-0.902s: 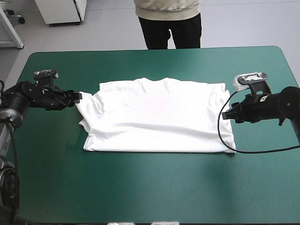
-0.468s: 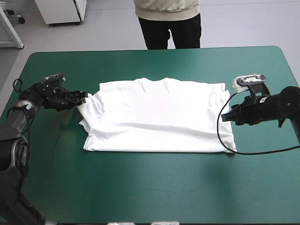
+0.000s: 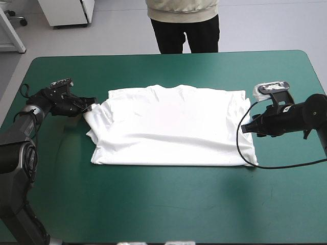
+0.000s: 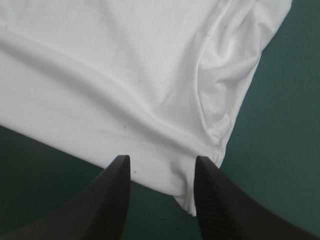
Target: Fold the cloth
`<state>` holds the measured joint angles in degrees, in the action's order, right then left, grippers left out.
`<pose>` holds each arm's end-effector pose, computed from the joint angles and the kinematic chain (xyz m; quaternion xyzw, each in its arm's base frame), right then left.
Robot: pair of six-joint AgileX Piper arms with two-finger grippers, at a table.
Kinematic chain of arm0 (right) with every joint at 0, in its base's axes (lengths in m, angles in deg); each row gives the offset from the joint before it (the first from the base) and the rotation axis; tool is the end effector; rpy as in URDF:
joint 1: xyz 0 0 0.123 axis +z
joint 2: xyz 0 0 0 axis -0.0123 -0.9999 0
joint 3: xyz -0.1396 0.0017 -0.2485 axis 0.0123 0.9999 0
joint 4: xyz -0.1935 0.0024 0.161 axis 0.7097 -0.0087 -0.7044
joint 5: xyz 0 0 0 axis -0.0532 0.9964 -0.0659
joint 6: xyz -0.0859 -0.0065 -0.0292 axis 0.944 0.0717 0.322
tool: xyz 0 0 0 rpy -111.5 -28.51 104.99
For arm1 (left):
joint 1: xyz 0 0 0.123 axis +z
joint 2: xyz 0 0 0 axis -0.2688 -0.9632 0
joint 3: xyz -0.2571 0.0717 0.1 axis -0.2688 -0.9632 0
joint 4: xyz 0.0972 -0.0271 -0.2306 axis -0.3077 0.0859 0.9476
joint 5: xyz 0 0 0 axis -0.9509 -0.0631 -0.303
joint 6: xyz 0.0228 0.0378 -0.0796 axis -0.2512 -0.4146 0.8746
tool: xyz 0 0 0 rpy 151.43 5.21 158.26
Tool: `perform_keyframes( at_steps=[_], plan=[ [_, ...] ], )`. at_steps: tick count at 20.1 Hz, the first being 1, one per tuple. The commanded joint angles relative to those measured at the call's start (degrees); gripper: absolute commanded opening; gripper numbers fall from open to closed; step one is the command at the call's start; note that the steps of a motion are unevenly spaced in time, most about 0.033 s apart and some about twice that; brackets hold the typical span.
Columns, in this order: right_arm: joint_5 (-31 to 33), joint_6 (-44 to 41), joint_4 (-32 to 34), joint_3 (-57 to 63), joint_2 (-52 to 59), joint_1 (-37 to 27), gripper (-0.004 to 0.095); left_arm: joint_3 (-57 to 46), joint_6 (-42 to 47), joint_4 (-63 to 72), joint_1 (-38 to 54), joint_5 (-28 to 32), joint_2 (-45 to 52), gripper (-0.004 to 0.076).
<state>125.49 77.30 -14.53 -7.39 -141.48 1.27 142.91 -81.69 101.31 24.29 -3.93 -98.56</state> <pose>0.2489 0.0297 0.3568 -0.1432 0.9429 0.1193 0.2761 0.4188 0.0388 0.2044 -0.0817 0.9465 -0.1253 0.2859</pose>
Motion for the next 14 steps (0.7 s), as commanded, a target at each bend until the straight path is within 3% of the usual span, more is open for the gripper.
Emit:
perform_keyframes(
  at_steps=[1, 3, 7, 11, 14],
  plan=[
    [-1.44, 0.42, -1.29, -1.87, 1.61, -0.39, 0.0391, 1.28, -0.87, 1.68, 0.03, -0.92, 1.87, 0.0097],
    [-1.44, 0.42, -1.29, -1.87, 1.61, -0.39, 0.0391, 2.08, -3.08, 2.2, 0.03, -2.11, 2.55, -0.0006],
    [-1.44, 0.42, -1.33, -1.87, 1.61, -0.39, 0.0391, 4.28, -3.99, 1.93, -0.2, -3.61, 6.75, -0.0009],
    [-1.54, 0.68, -1.33, -1.87, 1.61, -0.39, 0.0391, 10.87, -5.71, -0.86, -4.86, -16.5, 8.9, -0.0009],
    [-1.54, 0.68, -1.33, -1.87, 1.61, -0.39, 0.0391, 13.06, -5.71, -2.75, -9.47, -19.61, 8.9, -0.0009]
  ],
)
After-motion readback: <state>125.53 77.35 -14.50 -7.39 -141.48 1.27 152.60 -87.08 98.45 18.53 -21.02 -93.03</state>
